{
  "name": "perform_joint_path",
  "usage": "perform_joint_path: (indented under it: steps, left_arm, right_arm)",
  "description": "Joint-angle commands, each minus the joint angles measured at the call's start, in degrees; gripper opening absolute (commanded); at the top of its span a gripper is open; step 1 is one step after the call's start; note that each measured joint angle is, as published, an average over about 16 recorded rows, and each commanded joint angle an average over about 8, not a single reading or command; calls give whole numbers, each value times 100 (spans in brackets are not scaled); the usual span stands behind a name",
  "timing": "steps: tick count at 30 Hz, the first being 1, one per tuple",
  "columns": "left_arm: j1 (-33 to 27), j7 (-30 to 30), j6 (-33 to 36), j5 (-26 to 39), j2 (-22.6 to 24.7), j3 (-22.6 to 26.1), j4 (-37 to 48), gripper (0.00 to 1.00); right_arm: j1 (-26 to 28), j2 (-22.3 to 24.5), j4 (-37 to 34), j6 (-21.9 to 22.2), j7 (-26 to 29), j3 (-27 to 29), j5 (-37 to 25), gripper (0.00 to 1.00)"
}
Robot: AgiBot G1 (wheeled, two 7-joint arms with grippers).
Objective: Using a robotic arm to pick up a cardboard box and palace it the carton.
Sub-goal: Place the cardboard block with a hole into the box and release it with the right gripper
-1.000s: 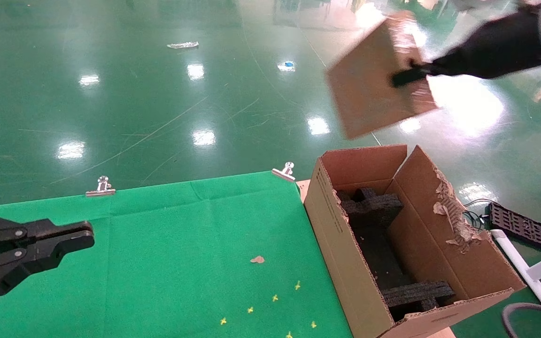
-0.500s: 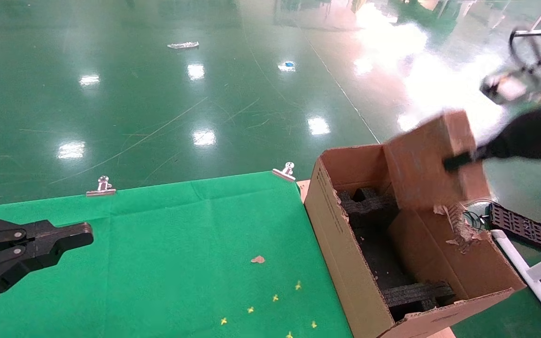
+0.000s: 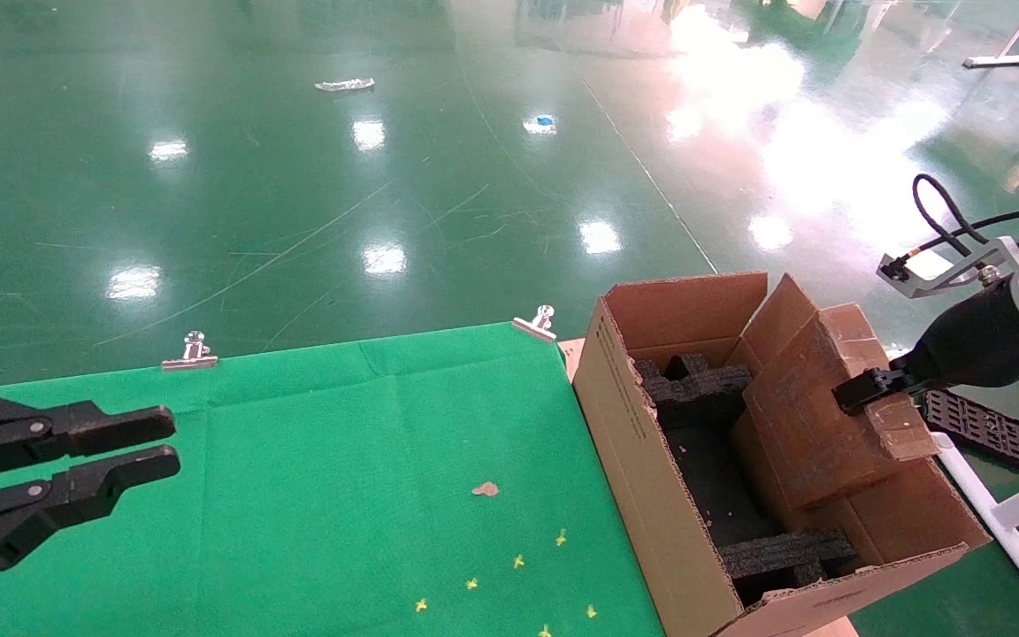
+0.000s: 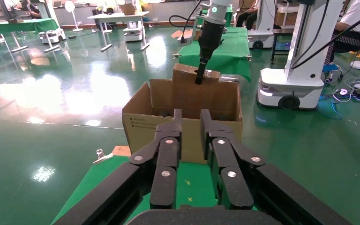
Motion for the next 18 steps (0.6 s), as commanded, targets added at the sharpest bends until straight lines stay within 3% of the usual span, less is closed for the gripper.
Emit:
perform_joint_path:
  steps: [1, 8, 18]
  left_arm:
    - [0, 0, 0, 0, 0, 1, 0, 100]
    - [-1, 2, -1, -2, -1, 3, 0, 100]
    - [-1, 3, -3, -5, -3, 7, 0, 100]
  right_arm:
    - [-55, -73, -153, -8, -34, -24, -20, 0]
    - [-459, -377, -643, 193, -43, -44, 27, 0]
    - [-1451, -800, -1314, 812, -188, 104, 390, 0]
